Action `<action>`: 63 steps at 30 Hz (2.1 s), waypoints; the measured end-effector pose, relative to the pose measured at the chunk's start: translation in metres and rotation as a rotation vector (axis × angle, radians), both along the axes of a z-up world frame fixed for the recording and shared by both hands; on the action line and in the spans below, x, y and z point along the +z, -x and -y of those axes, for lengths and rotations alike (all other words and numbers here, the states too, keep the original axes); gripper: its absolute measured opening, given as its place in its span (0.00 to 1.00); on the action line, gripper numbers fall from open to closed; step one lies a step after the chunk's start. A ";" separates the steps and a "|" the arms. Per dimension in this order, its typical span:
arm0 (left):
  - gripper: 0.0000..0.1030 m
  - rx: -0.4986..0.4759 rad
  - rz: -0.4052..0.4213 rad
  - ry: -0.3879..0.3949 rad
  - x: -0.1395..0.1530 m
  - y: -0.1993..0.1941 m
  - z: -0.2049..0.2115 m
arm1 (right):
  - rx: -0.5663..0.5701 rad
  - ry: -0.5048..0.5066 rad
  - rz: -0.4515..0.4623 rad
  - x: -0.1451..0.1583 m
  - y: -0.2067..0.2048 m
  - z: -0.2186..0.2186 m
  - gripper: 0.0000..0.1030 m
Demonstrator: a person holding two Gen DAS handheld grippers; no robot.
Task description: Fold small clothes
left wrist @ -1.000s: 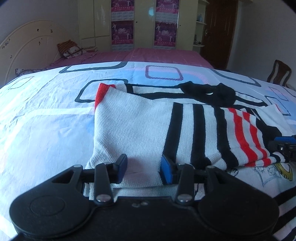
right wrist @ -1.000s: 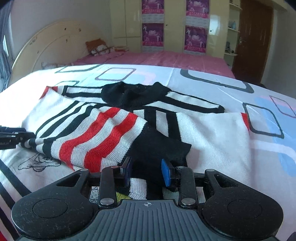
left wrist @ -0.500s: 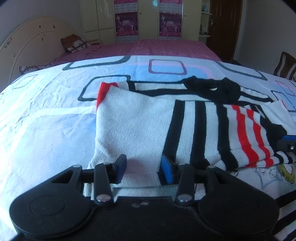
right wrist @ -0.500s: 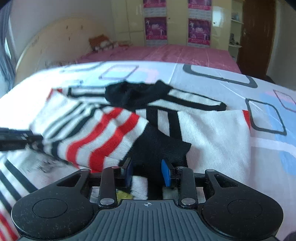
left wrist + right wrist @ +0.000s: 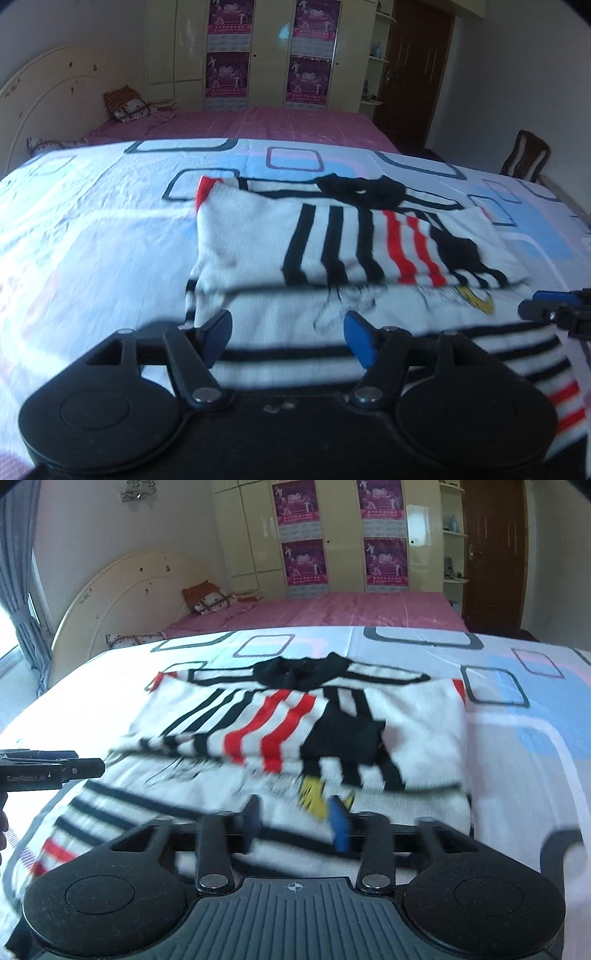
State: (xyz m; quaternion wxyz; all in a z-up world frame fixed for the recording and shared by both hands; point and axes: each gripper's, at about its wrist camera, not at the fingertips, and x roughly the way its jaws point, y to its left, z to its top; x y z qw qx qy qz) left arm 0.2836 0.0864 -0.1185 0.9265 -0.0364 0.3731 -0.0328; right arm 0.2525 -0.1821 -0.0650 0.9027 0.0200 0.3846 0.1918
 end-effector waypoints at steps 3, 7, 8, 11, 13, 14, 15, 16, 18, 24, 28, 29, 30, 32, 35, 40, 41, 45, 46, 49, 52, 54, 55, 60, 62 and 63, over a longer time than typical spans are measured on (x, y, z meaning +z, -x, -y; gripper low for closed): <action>0.65 -0.004 -0.010 0.013 -0.001 0.025 -0.007 | -0.003 0.021 0.026 0.006 0.031 -0.003 0.63; 0.65 -0.004 -0.029 0.034 -0.005 0.056 -0.017 | -0.008 0.037 0.016 0.009 0.066 -0.002 0.63; 0.65 -0.003 -0.033 0.039 -0.007 0.063 -0.019 | -0.013 0.042 0.015 0.009 0.073 0.000 0.63; 0.65 -0.004 -0.043 0.048 -0.010 0.086 -0.024 | -0.032 0.061 -0.002 0.006 0.097 0.006 0.63; 0.65 0.002 -0.048 0.051 -0.012 0.100 -0.028 | -0.049 0.064 -0.016 0.004 0.111 0.012 0.63; 0.65 0.007 -0.053 0.055 -0.014 0.106 -0.030 | -0.057 0.065 -0.022 0.003 0.118 0.016 0.63; 0.65 0.015 -0.056 0.059 -0.015 0.112 -0.032 | -0.063 0.068 -0.026 0.001 0.124 0.018 0.63; 0.65 0.023 -0.060 0.061 -0.016 0.117 -0.034 | -0.071 0.074 -0.031 0.000 0.130 0.021 0.63; 0.64 0.036 -0.070 0.071 -0.019 0.128 -0.039 | -0.089 0.084 -0.037 -0.003 0.142 0.027 0.63; 0.54 0.031 -0.121 0.134 -0.030 0.150 -0.044 | -0.167 0.098 -0.068 -0.012 0.167 0.051 0.63; 0.49 0.048 -0.171 0.206 -0.042 0.161 -0.047 | -0.209 0.087 -0.099 -0.019 0.179 0.064 0.63; 0.48 0.049 -0.180 0.224 -0.045 0.163 -0.047 | -0.215 0.079 -0.111 -0.021 0.180 0.066 0.63; 0.48 0.049 -0.177 0.231 -0.046 0.167 -0.046 | -0.221 0.068 -0.123 -0.023 0.182 0.068 0.63; 0.48 0.042 -0.167 0.236 -0.048 0.170 -0.043 | -0.227 0.053 -0.145 -0.028 0.186 0.070 0.63; 0.40 0.038 -0.169 0.258 -0.050 0.171 -0.042 | -0.234 0.019 -0.176 -0.035 0.189 0.070 0.46; 0.13 -0.001 -0.192 0.293 -0.052 0.170 -0.037 | -0.219 -0.009 -0.189 -0.036 0.190 0.067 0.15; 0.11 -0.007 -0.193 0.304 -0.052 0.169 -0.037 | -0.215 -0.018 -0.192 -0.035 0.189 0.067 0.12; 0.10 -0.024 -0.158 0.337 -0.041 0.167 -0.036 | -0.200 -0.036 -0.151 -0.022 0.188 0.066 0.10; 0.10 -0.029 -0.140 0.341 -0.035 0.166 -0.037 | -0.201 -0.044 -0.131 -0.015 0.187 0.067 0.10; 0.10 -0.040 -0.077 0.354 -0.016 0.160 -0.040 | -0.206 -0.080 -0.081 0.004 0.177 0.070 0.10; 0.10 -0.040 -0.014 0.369 0.005 0.146 -0.042 | -0.212 -0.116 -0.036 0.023 0.161 0.073 0.10; 0.10 -0.039 0.026 0.380 0.017 0.133 -0.044 | -0.212 -0.140 0.000 0.035 0.144 0.074 0.10; 0.10 -0.037 0.047 0.381 0.023 0.125 -0.045 | -0.211 -0.145 0.014 0.038 0.134 0.073 0.10; 0.10 -0.026 0.115 0.384 0.041 0.073 -0.044 | -0.216 -0.179 0.081 0.056 0.074 0.073 0.10; 0.10 -0.020 0.132 0.390 0.045 0.048 -0.043 | -0.223 -0.181 0.104 0.061 0.048 0.072 0.10; 0.10 -0.015 0.140 0.391 0.047 0.035 -0.043 | -0.229 -0.184 0.112 0.062 0.033 0.072 0.10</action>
